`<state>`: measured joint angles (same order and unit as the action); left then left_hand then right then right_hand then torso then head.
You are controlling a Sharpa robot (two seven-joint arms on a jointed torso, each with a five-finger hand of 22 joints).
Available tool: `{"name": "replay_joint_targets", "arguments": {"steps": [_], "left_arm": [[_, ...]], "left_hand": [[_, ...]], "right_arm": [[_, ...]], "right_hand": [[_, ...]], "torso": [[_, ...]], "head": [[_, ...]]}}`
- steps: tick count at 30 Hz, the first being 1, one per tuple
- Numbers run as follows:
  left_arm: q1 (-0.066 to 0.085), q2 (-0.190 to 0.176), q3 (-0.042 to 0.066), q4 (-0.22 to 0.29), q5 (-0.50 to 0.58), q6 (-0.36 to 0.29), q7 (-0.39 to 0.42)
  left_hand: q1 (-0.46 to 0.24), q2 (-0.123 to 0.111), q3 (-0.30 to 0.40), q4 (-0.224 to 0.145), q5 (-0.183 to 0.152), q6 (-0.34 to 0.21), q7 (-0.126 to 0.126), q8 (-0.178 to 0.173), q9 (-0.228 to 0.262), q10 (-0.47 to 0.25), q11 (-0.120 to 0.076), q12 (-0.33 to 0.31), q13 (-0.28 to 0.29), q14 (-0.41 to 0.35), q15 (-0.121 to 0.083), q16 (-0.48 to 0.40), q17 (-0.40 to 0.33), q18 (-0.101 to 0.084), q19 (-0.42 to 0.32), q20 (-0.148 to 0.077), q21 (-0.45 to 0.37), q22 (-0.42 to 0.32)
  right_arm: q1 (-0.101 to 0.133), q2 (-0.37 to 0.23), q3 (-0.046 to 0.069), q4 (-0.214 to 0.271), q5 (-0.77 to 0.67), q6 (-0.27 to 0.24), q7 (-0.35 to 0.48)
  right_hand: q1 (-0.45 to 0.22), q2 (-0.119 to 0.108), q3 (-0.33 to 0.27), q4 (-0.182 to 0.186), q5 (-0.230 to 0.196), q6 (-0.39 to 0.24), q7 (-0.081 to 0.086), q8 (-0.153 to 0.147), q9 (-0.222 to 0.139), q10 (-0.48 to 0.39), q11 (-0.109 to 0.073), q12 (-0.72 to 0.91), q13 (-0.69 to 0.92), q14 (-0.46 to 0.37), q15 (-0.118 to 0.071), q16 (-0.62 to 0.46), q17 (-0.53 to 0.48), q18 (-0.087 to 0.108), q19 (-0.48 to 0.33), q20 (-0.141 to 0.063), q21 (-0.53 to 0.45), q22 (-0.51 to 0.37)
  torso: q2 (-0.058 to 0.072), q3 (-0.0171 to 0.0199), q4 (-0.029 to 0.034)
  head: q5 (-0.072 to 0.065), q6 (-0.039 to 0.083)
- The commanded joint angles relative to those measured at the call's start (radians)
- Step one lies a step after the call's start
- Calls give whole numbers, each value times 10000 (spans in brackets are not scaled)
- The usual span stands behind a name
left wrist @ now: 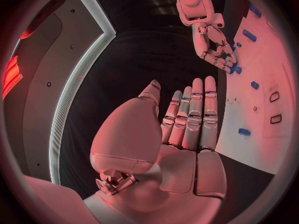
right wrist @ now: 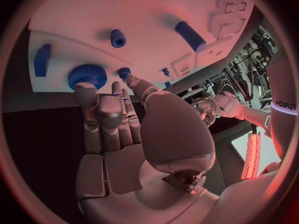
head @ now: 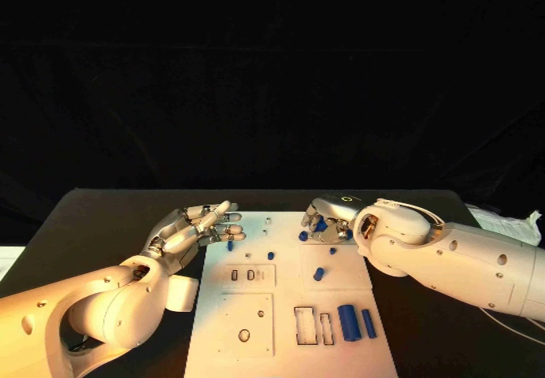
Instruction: Assemble the parts on the task board
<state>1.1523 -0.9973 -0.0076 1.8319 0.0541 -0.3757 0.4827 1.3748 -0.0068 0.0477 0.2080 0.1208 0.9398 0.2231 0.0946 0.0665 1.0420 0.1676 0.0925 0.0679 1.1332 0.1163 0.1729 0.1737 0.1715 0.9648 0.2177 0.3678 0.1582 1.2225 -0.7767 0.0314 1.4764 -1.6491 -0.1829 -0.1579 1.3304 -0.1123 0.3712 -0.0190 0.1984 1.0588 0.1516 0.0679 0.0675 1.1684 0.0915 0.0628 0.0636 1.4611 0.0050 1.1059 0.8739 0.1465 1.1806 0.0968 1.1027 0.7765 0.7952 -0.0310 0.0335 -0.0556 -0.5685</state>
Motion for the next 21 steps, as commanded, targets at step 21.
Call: {"name": "replay_joint_targets", "arguments": {"steps": [21], "left_arm": [[17,-7,11,11,37,282,-25]], "left_hand": [[52,75,-27,-55,-39,6,51,-47,-17,-21,39,-76,-14,-47,8,-70,19,96,-32,41,-51,-19]], "right_arm": [[6,386,-5,-271,-545,696,-166]], "right_hand": [[46,13,28,289,-116,70,-46,7,26,11,-29,24,7,464,18,999,1078,-176,288,43,729,895]], "torso": [[168,-32,67]], "head": [[46,-19]]}}
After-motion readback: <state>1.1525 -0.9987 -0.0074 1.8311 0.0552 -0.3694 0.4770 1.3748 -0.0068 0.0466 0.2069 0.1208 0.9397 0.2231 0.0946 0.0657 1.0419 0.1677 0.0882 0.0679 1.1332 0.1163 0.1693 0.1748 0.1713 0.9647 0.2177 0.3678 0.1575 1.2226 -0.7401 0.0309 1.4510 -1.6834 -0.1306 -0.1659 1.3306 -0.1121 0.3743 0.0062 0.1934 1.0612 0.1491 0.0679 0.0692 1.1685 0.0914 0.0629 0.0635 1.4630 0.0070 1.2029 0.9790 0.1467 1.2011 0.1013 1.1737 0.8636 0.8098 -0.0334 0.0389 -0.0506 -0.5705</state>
